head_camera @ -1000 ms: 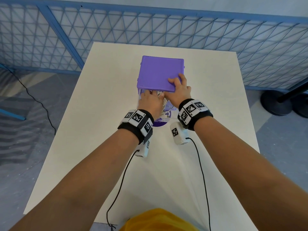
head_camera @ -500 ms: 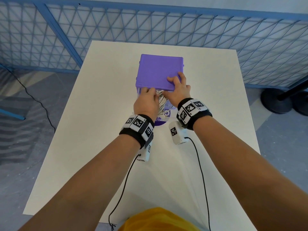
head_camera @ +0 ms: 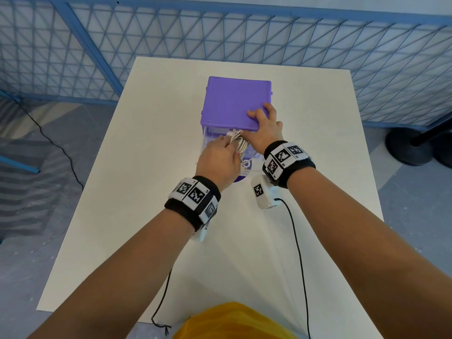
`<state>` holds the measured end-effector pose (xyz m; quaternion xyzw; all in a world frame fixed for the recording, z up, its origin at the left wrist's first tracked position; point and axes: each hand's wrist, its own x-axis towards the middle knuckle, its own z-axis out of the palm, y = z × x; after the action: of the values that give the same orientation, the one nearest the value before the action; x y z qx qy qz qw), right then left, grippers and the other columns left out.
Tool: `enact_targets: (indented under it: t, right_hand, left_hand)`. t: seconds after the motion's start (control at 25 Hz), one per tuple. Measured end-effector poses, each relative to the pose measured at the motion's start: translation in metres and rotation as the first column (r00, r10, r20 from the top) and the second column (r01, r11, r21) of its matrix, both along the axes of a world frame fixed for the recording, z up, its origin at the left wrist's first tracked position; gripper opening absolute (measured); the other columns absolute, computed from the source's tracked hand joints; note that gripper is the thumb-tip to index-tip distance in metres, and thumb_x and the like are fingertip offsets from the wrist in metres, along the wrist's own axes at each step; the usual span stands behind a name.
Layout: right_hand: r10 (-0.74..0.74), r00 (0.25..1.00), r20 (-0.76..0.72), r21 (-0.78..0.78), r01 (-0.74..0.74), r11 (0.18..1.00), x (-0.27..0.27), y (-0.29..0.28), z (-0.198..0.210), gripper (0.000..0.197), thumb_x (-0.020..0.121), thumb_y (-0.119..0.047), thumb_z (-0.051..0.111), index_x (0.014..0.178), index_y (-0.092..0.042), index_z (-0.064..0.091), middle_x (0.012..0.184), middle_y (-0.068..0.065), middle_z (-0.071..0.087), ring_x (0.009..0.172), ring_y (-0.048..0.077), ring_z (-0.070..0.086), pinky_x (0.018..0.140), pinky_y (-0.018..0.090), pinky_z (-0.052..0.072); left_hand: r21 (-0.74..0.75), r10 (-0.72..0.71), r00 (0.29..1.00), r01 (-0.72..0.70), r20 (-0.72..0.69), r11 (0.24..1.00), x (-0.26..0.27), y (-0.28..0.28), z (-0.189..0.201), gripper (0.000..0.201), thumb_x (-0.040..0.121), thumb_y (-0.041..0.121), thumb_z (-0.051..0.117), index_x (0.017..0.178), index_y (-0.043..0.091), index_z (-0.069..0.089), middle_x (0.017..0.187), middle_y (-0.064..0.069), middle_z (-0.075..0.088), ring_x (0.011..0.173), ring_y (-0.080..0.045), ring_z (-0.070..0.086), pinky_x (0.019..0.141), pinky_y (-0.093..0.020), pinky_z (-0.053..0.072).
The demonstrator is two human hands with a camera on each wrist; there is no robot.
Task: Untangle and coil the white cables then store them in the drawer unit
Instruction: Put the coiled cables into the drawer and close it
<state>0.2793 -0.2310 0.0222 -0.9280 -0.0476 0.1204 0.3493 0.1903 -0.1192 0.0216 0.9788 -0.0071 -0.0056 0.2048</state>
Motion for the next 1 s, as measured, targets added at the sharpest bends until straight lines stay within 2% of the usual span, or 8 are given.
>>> enact_targets:
  t: [0.08,0.2,0.4,0.56,0.64,0.72,0.88,1.0]
  right_hand:
    - [0.011,1.000,0.003,-0.008,-0.011,1.000,0.001,-0.002,0.001,0.052,0.078,-0.030,0.063,0.126,-0.023,0.044,0.151,0.003,0.014,0.122,0.038,0.032,0.105,0.037,0.030]
    - [0.037,0.999,-0.008,-0.009,-0.037,0.999,0.002,-0.004,0.001,0.048,0.081,-0.029,0.059,0.127,-0.023,0.045,0.151,0.004,0.015,0.123,0.038,0.031,0.107,0.038,0.028]
    - [0.033,0.999,-0.010,0.036,-0.033,0.999,0.006,-0.008,0.000,0.040,0.086,-0.024,0.055,0.125,-0.023,0.049,0.149,0.005,0.019,0.125,0.037,0.032,0.109,0.034,0.026]
    - [0.042,0.999,-0.005,0.035,-0.042,0.999,0.007,-0.009,0.000,0.039,0.086,-0.024,0.054,0.125,-0.023,0.049,0.149,0.005,0.019,0.126,0.037,0.032,0.109,0.036,0.028]
    - [0.039,0.999,-0.005,0.035,-0.039,0.999,0.007,-0.010,0.000,0.039,0.087,-0.024,0.054,0.125,-0.023,0.049,0.149,0.005,0.019,0.126,0.036,0.032,0.109,0.036,0.028]
    - [0.042,0.999,-0.013,0.039,-0.041,0.998,0.008,-0.009,-0.001,0.039,0.086,-0.023,0.055,0.125,-0.023,0.050,0.149,0.005,0.020,0.126,0.036,0.033,0.110,0.036,0.029]
    - [0.039,0.999,-0.025,0.076,-0.037,0.996,0.011,-0.009,-0.003,0.037,0.085,-0.018,0.054,0.122,-0.022,0.052,0.148,0.006,0.022,0.128,0.034,0.034,0.112,0.040,0.031]
    - [0.036,0.999,-0.041,0.128,-0.030,0.991,0.011,-0.010,-0.003,0.037,0.087,-0.013,0.048,0.123,-0.022,0.053,0.148,0.005,0.022,0.131,0.031,0.031,0.113,0.040,0.029]
  left_hand:
    - [0.114,-0.075,0.987,0.092,-0.145,0.989,-0.006,0.003,0.000,0.062,0.092,0.043,0.035,0.142,0.008,0.031,0.150,-0.014,0.033,0.140,-0.029,0.026,0.115,-0.042,0.018]
    - [0.244,-0.126,0.963,0.185,-0.240,0.952,-0.006,0.011,-0.003,0.079,0.089,0.055,0.038,0.147,0.009,0.013,0.158,-0.010,0.014,0.146,-0.025,0.010,0.118,-0.041,0.005]
    - [0.257,-0.144,0.974,0.187,-0.177,0.948,0.016,0.014,-0.005,0.077,0.089,0.055,0.038,0.146,0.008,0.015,0.156,-0.010,0.021,0.145,-0.023,0.014,0.119,-0.040,0.006]
    - [0.116,-0.049,0.998,0.054,-0.049,0.992,0.010,0.012,-0.005,0.073,0.084,0.055,0.048,0.137,0.006,0.034,0.145,-0.011,0.041,0.140,-0.023,0.028,0.119,-0.037,0.006]
    - [0.154,-0.026,0.999,0.029,-0.023,0.988,0.001,0.011,-0.007,0.068,0.088,0.053,0.044,0.137,0.007,0.036,0.147,-0.010,0.040,0.141,-0.023,0.026,0.118,-0.039,0.005]
    - [0.152,-0.048,0.998,0.052,-0.033,0.987,-0.001,0.009,-0.010,0.064,0.092,0.046,0.041,0.141,0.005,0.033,0.149,-0.012,0.036,0.142,-0.024,0.024,0.117,-0.037,0.008]
    - [0.027,-0.055,0.994,0.058,-0.089,0.998,0.017,0.005,-0.009,0.061,0.094,0.036,0.044,0.143,0.004,0.027,0.152,-0.013,0.030,0.143,-0.024,0.020,0.117,-0.030,0.015]
    - [-0.071,-0.033,0.999,0.036,0.043,0.997,0.013,0.007,-0.010,0.053,0.090,0.028,0.054,0.135,0.003,0.042,0.144,-0.015,0.042,0.135,-0.030,0.035,0.115,-0.036,0.027]
